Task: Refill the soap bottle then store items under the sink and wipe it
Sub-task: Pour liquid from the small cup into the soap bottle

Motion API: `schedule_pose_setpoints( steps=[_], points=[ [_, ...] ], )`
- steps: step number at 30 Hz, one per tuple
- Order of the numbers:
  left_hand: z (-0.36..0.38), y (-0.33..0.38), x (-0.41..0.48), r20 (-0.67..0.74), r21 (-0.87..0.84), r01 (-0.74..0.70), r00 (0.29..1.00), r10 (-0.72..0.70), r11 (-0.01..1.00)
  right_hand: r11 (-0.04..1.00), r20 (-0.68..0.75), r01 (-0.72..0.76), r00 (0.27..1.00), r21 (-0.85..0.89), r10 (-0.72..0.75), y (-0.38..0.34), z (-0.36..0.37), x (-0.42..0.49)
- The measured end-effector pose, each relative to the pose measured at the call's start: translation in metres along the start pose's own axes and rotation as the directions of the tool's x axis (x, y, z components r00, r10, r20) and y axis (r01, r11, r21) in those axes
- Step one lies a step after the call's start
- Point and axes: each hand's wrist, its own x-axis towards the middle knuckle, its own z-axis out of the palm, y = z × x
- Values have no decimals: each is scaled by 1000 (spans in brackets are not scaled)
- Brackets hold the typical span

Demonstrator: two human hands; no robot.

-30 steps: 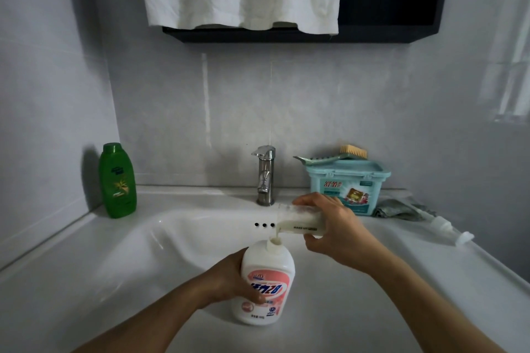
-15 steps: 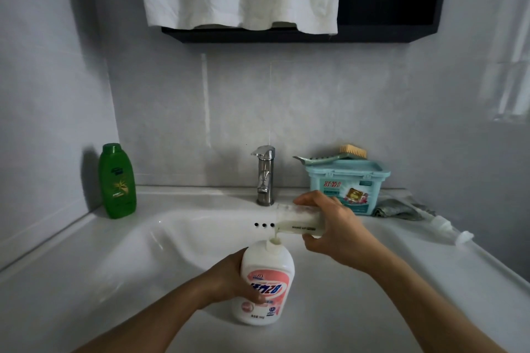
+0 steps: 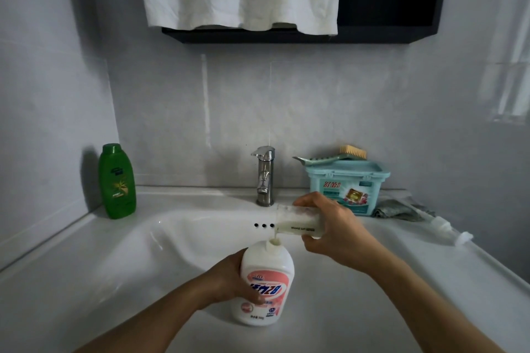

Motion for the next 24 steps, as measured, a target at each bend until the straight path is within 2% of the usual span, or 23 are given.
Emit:
schedule_pose_setpoints(
  steps=[24],
  points=[
    [-1, 1, -2, -1, 2, 17, 1000, -17, 1000, 1000, -4, -26, 1000, 2, 26, 1, 2, 1]
  ],
)
